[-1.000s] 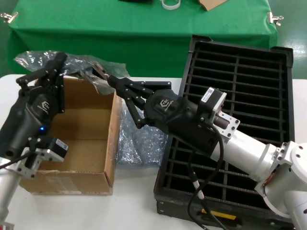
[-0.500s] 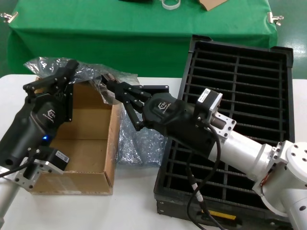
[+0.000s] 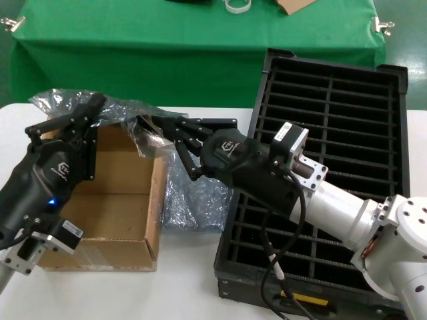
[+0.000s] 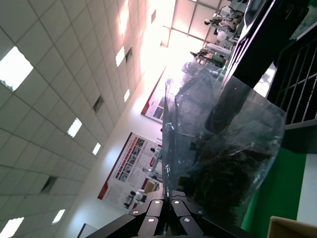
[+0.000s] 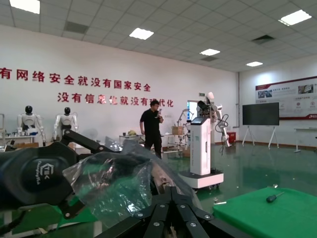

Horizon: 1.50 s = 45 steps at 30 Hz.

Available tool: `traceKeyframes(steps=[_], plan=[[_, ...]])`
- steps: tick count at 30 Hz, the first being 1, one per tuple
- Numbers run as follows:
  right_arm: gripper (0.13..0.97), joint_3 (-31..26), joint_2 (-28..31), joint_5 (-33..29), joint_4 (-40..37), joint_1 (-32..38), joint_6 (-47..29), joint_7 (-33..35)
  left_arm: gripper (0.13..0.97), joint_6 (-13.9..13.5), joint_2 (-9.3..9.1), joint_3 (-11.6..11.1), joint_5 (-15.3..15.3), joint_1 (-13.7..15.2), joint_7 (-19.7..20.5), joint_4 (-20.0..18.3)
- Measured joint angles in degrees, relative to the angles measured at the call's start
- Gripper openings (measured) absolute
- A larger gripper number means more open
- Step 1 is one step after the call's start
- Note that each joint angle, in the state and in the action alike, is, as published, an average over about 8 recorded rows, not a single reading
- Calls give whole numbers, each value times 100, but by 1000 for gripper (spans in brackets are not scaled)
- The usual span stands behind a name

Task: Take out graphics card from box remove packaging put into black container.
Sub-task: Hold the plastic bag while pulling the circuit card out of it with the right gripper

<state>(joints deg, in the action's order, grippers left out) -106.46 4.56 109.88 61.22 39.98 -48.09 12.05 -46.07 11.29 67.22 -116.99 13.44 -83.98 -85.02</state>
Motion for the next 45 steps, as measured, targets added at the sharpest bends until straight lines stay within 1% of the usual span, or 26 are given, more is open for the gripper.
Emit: traceKeyframes(steps=[3, 7, 11, 15, 23, 33, 37, 41, 45], plan=[[144, 3, 5, -12, 16, -5, 13, -10, 139, -5, 54, -1, -5, -56, 103, -42], [180, 3, 11, -23, 27, -8, 16, -27, 139, 0, 99, 0, -11, -126, 230, -114], [216, -5, 15, -33, 27, -6, 8, -44, 139, 1, 117, 4, -18, -179, 316, -173], [216, -25, 18, -52, 29, -4, 3, -69, 139, 2, 117, 10, -21, -210, 362, -217], [354, -72, 13, -94, 32, -7, 5, -121, 139, -34, 125, 29, -41, -291, 459, -348], [348, -92, -27, -100, -14, 6, -30, -94, 139, -241, 185, 48, -100, -486, 511, -503], [303, -78, -54, -78, -74, 26, -65, -55, 139, -320, 199, 65, -105, -521, 452, -483], [258, -60, -81, -59, -145, 51, -96, -14, 139, -369, 190, 69, -102, -484, 318, -394], [233, -50, -106, -53, -211, 81, -112, 14, 139, -383, 159, 47, -96, -357, 108, -220]])
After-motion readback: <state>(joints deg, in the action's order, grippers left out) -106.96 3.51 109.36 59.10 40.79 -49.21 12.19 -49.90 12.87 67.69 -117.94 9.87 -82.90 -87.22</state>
